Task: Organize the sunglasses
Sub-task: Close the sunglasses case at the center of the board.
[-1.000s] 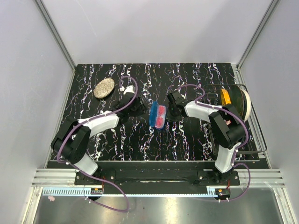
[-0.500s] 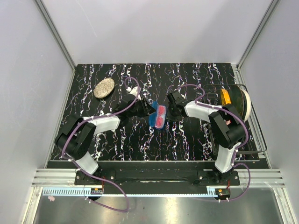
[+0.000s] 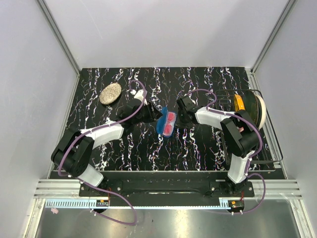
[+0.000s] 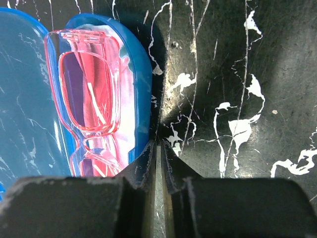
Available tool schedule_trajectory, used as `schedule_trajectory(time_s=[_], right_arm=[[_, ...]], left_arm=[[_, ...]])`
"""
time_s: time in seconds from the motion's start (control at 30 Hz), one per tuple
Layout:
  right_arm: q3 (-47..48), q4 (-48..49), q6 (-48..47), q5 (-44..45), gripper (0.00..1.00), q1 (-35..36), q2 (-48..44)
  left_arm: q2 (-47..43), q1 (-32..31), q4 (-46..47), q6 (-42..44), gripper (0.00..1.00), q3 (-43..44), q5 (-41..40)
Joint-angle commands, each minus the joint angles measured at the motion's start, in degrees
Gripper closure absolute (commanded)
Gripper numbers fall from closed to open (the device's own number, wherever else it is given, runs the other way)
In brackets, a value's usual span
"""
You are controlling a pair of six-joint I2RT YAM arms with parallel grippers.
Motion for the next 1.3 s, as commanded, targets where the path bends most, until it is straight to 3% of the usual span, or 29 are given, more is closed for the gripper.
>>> schedule_trajectory(time_s=[0.0,0.27,0.47,0.8,1.27], right_arm=[[0.7,-0.3,-0.5,1.0,0.87,0.6,2.0],[0.8,-0.1,-0.4,0.7,0.88,0.5,2.4],[0.6,-0.2,-0.5,0.8,0.88,0.6,2.4],[0.7,0.1,-0.6,0.3,0.90,0.5,2.4],[1.7,0.3,0.2,-1.8,0.98,0.5,2.4]], left_arm=[[-0.7,0.3,-0.7,2.3,0.57,0.8,-2.9],[1.5,0.3,-1.0,2.8,0.57,0.6,-5.1],[4.1,0.3,1.1,3.3,0.55,1.3,-1.5],[5.5,0.4,4.2,2.7,0.74,0.8,0.7],[7.4,-4.6,4.0,2.8,0.77,3.3,-0.7]])
